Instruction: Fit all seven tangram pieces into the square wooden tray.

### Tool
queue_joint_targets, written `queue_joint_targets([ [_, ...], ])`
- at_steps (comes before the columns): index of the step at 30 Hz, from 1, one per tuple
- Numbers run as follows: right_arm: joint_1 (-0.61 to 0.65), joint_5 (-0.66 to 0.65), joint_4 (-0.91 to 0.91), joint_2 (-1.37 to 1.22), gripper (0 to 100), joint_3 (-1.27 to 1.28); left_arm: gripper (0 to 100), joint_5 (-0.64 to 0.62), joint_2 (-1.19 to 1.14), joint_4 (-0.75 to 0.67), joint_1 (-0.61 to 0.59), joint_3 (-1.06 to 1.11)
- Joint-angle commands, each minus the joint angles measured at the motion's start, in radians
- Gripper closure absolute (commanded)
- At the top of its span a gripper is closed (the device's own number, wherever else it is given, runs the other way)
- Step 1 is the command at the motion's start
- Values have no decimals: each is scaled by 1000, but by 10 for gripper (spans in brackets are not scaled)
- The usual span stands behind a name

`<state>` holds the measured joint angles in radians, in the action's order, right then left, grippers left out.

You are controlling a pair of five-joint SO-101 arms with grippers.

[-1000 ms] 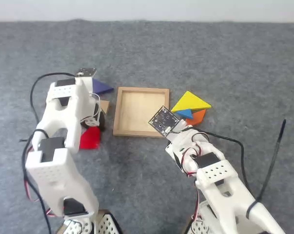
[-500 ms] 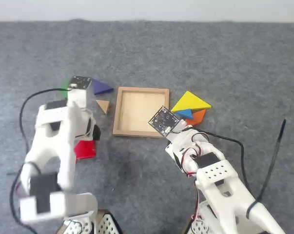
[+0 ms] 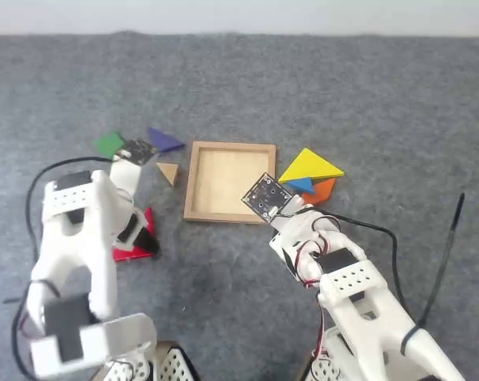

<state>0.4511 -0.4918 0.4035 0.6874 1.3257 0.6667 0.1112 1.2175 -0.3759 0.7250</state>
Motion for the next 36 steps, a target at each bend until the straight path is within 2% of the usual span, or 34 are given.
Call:
queue_joint_targets([
  [1, 2, 8, -25, -1, 990, -11, 692, 34, -124, -69, -8, -19],
  [17, 2, 6, -28, -2, 990, -11, 694, 21, -127, -81, -8, -39],
  [22, 2, 5, -28, -2, 990, -9, 693, -206, -129, -89, 35, -38],
  [26, 2, 5, -27, -2, 990, -9, 694, -304, -129, -127, 34, -44],
  [32, 2, 3, -24, -2, 990, -9, 694, -344, -127, -135, 31, -45],
  [36, 2, 3, -22, -1, 990, -9, 694, -298, -127, -118, 31, -48],
])
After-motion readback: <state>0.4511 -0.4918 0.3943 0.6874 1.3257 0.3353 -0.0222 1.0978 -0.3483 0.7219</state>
